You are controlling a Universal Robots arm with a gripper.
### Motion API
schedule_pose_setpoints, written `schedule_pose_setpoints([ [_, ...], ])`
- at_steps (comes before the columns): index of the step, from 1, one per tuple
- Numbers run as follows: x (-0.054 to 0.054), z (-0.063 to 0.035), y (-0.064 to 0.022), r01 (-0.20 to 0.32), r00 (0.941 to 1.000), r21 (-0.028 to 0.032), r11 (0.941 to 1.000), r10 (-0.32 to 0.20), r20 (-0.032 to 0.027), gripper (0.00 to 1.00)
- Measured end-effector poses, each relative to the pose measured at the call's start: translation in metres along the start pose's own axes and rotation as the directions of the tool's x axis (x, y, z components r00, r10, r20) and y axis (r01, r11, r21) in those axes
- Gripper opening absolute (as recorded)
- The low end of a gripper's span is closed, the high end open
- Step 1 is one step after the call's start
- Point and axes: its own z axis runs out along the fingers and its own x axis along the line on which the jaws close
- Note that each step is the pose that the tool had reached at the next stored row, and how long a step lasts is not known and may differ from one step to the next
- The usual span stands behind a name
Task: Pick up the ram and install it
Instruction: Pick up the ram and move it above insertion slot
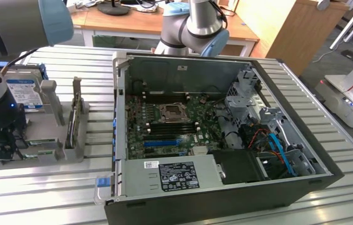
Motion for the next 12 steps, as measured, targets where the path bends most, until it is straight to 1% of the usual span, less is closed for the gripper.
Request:
schedule_pose_setpoints([
  [4,-0.0001,0.0003,-0.0021,0.001,1.0,0.0002,1.0,-0.001,0.0024,0.36],
  [8,-0.0002,0.0008,-0.0044,0.01,0.9999,-0.0001,0.9999,-0.01,0.0025,0.36],
  [12,-0.0004,0.0015,-0.009,0.015,0.9999,-0.0001,0.9999,-0.015,0.0023,0.36],
])
